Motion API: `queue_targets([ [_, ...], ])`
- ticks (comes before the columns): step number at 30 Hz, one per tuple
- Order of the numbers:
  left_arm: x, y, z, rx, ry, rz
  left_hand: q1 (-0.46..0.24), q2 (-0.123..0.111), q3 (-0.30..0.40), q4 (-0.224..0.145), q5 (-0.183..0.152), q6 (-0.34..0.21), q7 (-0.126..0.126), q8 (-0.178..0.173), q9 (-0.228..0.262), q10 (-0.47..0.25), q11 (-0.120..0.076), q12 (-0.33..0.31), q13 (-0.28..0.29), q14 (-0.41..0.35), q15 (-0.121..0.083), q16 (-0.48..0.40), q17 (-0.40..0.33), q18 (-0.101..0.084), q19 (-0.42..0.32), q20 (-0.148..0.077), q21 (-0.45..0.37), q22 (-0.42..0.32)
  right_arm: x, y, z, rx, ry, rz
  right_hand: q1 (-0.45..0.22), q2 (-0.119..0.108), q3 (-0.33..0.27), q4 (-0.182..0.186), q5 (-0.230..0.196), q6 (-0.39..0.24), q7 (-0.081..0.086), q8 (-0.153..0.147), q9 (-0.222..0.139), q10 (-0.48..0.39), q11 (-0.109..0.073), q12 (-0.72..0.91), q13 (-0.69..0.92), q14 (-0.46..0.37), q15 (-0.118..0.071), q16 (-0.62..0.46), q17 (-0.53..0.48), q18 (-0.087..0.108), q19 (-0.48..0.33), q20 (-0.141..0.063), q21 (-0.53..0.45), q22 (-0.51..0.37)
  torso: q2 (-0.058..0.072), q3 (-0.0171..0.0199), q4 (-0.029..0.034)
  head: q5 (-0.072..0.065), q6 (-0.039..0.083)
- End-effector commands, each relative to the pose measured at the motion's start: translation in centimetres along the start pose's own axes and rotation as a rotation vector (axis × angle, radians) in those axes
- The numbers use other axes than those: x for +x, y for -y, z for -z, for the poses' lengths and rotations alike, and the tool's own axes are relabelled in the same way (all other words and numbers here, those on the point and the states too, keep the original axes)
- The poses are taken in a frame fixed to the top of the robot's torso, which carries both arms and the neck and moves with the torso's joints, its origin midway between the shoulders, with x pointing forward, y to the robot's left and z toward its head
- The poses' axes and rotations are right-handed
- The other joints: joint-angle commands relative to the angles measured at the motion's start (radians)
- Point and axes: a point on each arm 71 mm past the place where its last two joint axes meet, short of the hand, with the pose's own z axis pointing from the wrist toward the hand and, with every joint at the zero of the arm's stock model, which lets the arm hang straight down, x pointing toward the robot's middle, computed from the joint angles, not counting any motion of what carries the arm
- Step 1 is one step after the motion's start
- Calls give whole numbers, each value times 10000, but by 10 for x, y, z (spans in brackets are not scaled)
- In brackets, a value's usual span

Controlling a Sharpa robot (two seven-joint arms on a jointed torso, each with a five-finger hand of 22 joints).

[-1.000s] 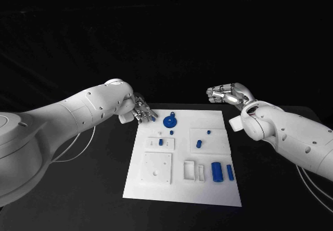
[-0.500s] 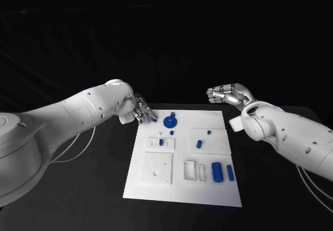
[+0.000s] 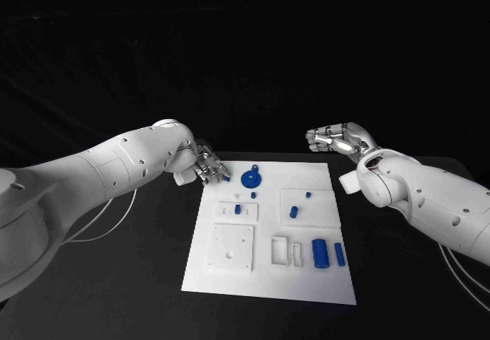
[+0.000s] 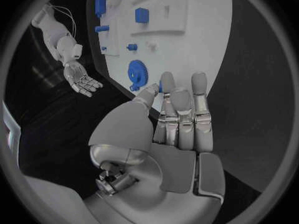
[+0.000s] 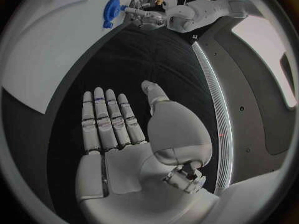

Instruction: Assemble the parts on the task board

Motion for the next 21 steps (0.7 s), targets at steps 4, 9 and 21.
queue_targets([
  [4,5,4,11,183,164,606,-223,-93,813,-713,442,453,-303,-15,3317,448,-108,209,43,81,-84,104,43,-89,-30,-47,93,187,-2,0,1,-40,-93,11,36,-7,-33,29,48,-50,27,-41,-13,-76,12,-20,-13,-97,-3,-66,-9,193,-65,9,2,-16,-13,0,24,49,-17],
  [9,13,4,25,423,324,472,-379,-217,917,-743,771,674,-361,-98,3515,475,-129,527,94,203,-122,179,101,-103,45,-86,188,185,-6,2,2,-2,-30,48,36,-7,-33,29,48,-50,27,-41,-13,-76,12,-20,-13,-97,-3,-66,-9,193,-65,9,2,-16,-56,-14,79,39,-72],
  [21,30,-1,55,781,999,-224,-569,-421,1024,-762,1321,1011,-458,-236,3707,497,-210,1186,142,493,-223,297,224,-70,238,-172,582,208,-9,5,4,109,46,-23,46,-10,-36,38,70,-30,23,-39,-11,-75,12,-21,-14,-99,-3,-67,-9,195,-69,11,5,-15,-193,-86,266,37,-211],
])
